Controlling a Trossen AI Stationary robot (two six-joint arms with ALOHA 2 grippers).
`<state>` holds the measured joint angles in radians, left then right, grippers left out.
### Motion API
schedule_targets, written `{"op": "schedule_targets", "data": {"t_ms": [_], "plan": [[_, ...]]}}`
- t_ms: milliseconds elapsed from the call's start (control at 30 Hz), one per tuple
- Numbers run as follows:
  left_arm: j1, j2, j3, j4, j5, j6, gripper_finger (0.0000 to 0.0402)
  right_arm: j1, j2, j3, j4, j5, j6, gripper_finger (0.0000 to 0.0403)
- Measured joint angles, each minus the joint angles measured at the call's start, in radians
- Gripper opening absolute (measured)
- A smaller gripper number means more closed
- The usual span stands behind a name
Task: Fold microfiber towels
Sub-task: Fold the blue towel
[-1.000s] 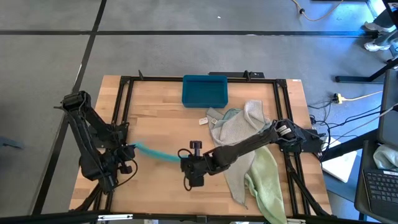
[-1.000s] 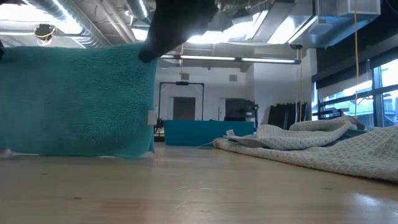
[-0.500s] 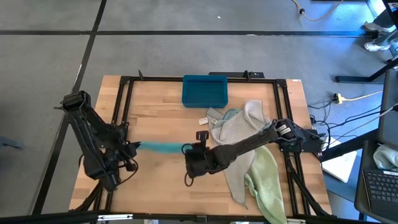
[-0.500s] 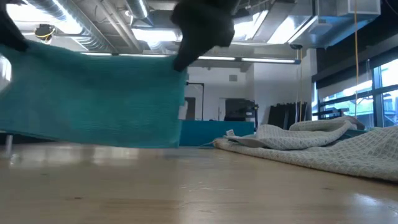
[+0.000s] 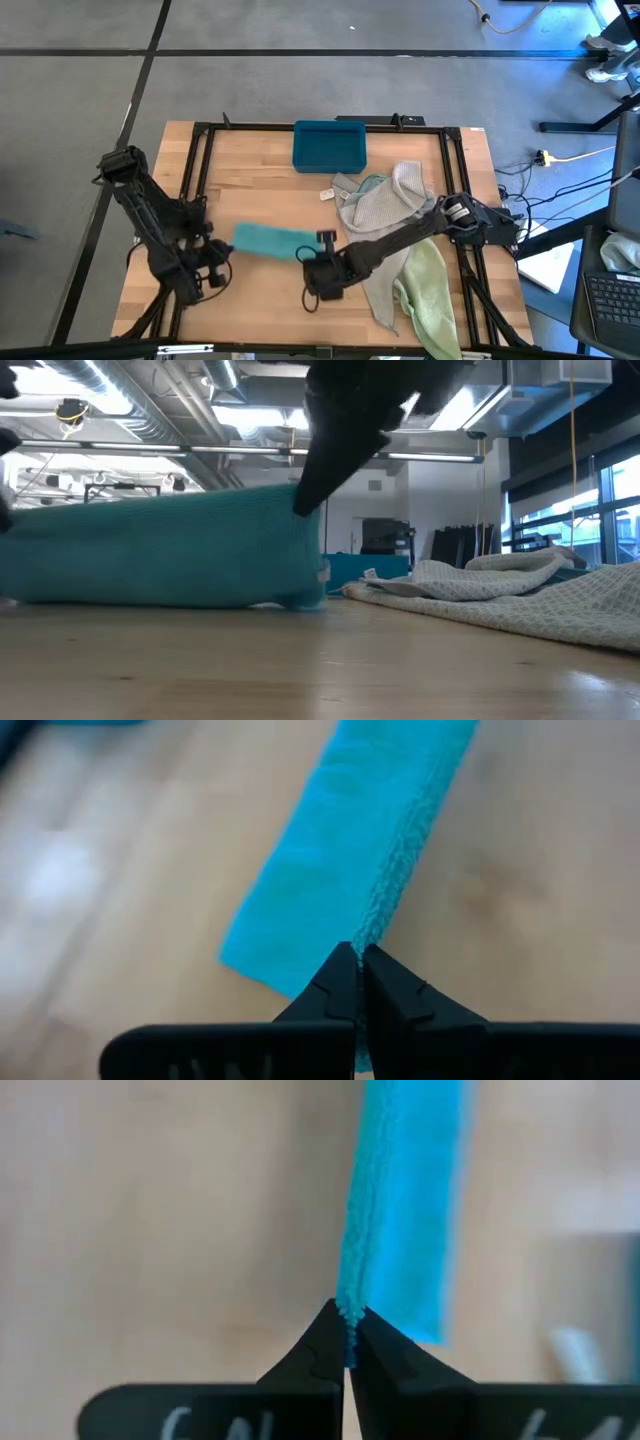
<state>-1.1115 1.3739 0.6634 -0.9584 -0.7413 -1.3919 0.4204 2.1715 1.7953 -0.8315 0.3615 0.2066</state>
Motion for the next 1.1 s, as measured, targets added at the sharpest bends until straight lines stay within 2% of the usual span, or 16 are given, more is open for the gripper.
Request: {"op": "schedule_targets", "data": {"t_ms": [67, 233, 467, 933, 1100], "plan": [[-0.024, 0.0, 0.0, 0.062, 0.016, 0.057, 0.0, 0.015, 0.0, -0.027, 0.052, -0.055, -0.002, 0.0008], [-0.079, 0.0, 0.0, 0.192, 0.037, 0.165, 0.0, 0.039, 0.0, -0.09, 0.187, -0.116, -0.004, 0.0008], [-0.115, 0.0, 0.0, 0.214, 0.094, 0.172, 0.0, 0.039, 0.001, -0.149, 0.367, -0.246, -0.002, 0.0021], [-0.123, 0.0, 0.0, 0.282, 0.146, 0.25, 0.0, 0.041, 0.001, -0.153, 0.366, -0.28, 0.002, 0.0115], [-0.123, 0.0, 0.0, 0.283, 0.25, 0.25, 0.0009, 0.041, 0.001, -0.153, 0.321, -0.226, -0.001, 0.0144]]}}
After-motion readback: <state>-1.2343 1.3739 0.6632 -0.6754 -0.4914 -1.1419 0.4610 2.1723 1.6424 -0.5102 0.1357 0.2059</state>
